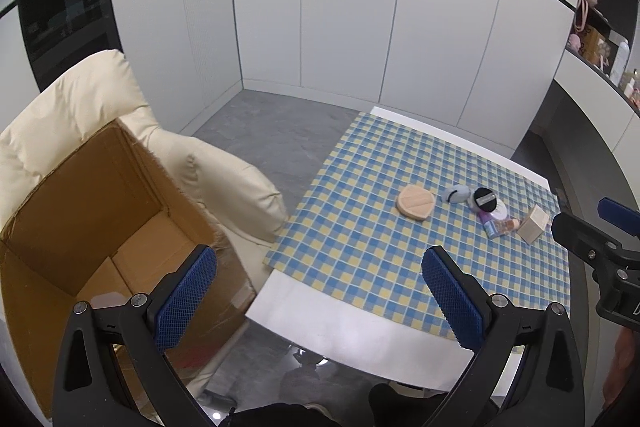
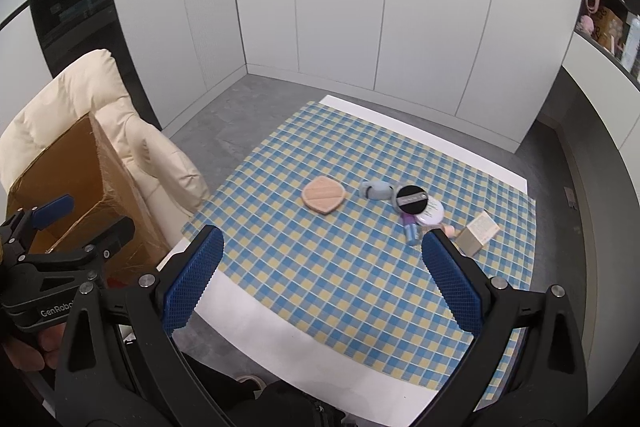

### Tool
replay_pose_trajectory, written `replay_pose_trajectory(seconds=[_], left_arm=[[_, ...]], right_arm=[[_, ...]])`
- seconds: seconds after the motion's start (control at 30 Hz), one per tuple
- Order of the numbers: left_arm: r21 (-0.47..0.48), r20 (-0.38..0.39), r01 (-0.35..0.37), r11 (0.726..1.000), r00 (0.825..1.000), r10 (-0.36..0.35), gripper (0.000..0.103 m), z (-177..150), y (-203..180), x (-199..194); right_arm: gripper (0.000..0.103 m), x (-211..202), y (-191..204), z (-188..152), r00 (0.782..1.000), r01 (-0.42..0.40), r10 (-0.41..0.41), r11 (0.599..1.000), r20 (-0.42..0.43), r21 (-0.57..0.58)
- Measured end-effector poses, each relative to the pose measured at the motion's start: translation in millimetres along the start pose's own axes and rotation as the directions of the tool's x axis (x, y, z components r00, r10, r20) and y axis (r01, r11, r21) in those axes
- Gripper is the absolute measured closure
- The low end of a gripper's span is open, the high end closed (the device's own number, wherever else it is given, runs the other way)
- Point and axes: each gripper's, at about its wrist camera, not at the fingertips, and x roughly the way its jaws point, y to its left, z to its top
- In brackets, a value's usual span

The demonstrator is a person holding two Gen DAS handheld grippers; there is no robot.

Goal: Organize objects
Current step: 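Move both tools over the tablecloth toward the cosmetic items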

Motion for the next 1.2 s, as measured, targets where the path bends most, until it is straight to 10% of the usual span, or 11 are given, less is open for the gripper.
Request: replay_pose_trajectory(seconds=[1.2], left_arm=[[0.159,-0.026,0.122,0.98,0.993,-0.12,0.001,1,-113,12]], right_arm=[[0.002,-29,-116,-40,0.99,0.139,-0.136,0.977,-0.034,0.159]])
